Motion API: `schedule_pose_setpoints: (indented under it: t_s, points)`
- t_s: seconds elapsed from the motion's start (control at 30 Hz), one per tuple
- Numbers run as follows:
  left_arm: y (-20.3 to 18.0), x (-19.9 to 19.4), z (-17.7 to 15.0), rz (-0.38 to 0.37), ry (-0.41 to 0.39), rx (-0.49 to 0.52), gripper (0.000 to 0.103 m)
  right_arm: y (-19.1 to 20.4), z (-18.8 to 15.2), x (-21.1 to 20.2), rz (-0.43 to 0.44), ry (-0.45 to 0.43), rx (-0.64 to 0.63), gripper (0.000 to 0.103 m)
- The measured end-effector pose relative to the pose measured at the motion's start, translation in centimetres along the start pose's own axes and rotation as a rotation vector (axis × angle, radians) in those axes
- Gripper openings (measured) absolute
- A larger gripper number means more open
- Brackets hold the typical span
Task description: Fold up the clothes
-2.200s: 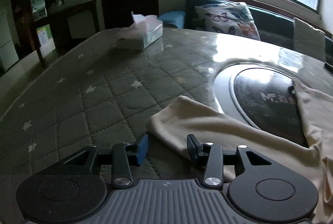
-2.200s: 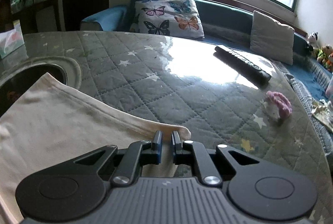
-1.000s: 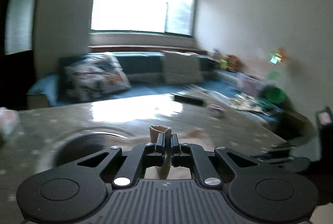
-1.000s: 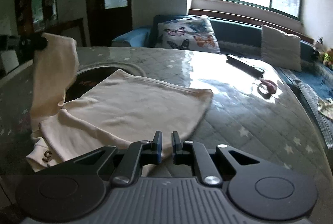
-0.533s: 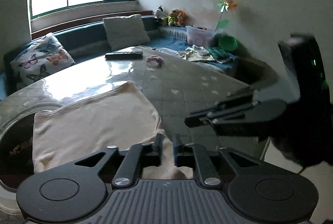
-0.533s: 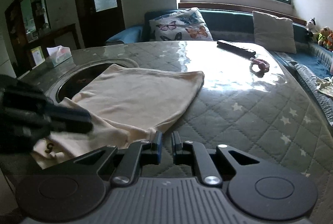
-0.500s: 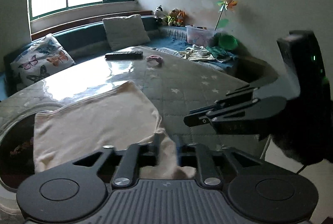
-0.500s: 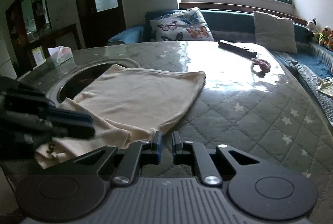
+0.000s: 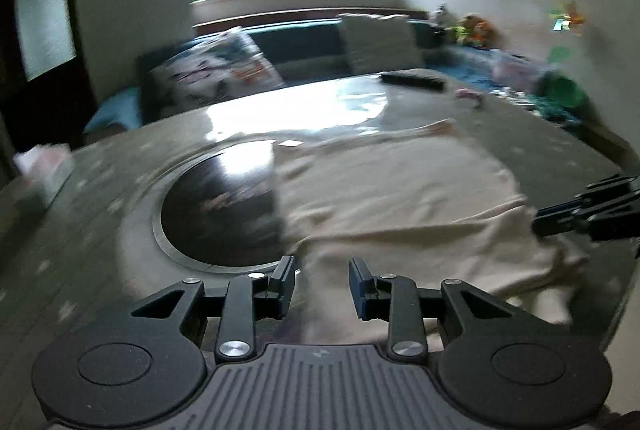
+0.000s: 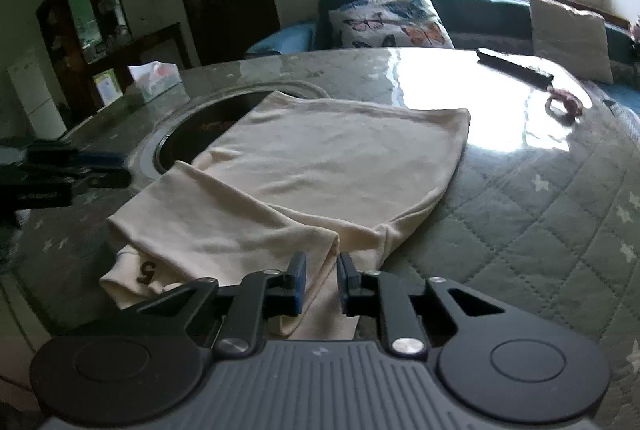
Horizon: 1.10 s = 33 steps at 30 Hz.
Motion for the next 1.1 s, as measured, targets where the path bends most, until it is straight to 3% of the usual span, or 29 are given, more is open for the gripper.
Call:
schedule_pose_setpoints:
  t_s: [0.17, 0.23, 0.43, 0.6, 0.77, 0.93, 1.1]
  points:
    - [1.4, 0.0, -1.3, 0.008, 0.020, -0.013, 0.034, 0.2, 0.1, 1.5, 0.002, 0.026, 0.014, 0.016]
    - [1.3, 0.2, -1.4, 0.002, 0.021, -0.007, 0.034, 0.6, 0.2, 1.6, -0.009, 0.027, -0.003, 0.007]
    - [1.1, 1.0, -1.9, -0.009, 0.028, 0.026, 0.034, 1.6, 1.4, -0.3, -0.039, -0.013, -0.050, 0.006]
    - [1.3, 1.9, -2.3, 0.011, 0.057, 0.049, 0.034, 0.4, 0.9, 1.1, -0.063, 0.019, -0.012, 0.008]
    - [1.6, 1.8, -1.0, 0.012, 0.022, 0.056, 0.034, 0.0, 1.2, 0.4, -0.074, 0.005, -0.018, 0.010]
    - [0.2, 2.6, 1.1, -0.038, -0.024, 0.082, 0.031, 1.0, 2.3, -0.1, -0.055, -0.026, -0.070, 0.010]
    - [-1.8, 4.5, 2.0, -0.088, -0.030, 0.117, 0.028, 1.1, 2.2, 1.9, -0.023, -0.001, -0.072, 0.010]
Point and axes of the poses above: each gripper's, at about its wrist camera, not at the fingertips, and x roughly the way its jaws point, y to its left, z to its top, the point moved 2 cm from there along x, roughly the way its jaws point, and after that the axes turned 10 degrees about z, right-handed, at the moved point
